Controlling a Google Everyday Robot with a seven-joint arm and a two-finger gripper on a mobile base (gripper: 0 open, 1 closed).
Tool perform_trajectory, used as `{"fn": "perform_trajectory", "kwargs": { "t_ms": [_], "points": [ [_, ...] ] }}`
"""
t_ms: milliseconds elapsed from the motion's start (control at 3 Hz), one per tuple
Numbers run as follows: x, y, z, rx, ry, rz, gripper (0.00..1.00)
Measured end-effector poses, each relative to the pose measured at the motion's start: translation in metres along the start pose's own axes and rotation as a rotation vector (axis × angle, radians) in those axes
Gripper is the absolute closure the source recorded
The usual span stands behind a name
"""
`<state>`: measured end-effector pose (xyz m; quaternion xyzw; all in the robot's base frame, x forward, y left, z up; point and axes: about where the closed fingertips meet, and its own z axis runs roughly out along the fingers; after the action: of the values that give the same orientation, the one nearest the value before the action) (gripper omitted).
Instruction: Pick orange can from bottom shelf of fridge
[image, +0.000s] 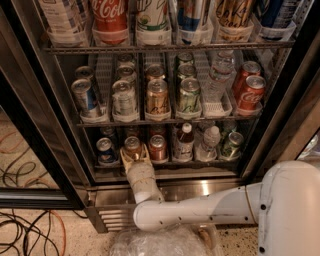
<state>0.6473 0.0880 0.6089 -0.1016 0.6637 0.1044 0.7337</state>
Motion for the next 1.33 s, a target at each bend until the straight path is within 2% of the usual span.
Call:
{"fn": "perform_trajectory", "kwargs": {
  "t_ms": [667, 1333],
  "points": [
    [-0.030, 0.007, -0.005, -0.048, -0.013, 0.009, 1.00],
    [-0.048, 0.012, -0.019, -0.171, -0.027, -0.010, 1.00]
  ]
}}
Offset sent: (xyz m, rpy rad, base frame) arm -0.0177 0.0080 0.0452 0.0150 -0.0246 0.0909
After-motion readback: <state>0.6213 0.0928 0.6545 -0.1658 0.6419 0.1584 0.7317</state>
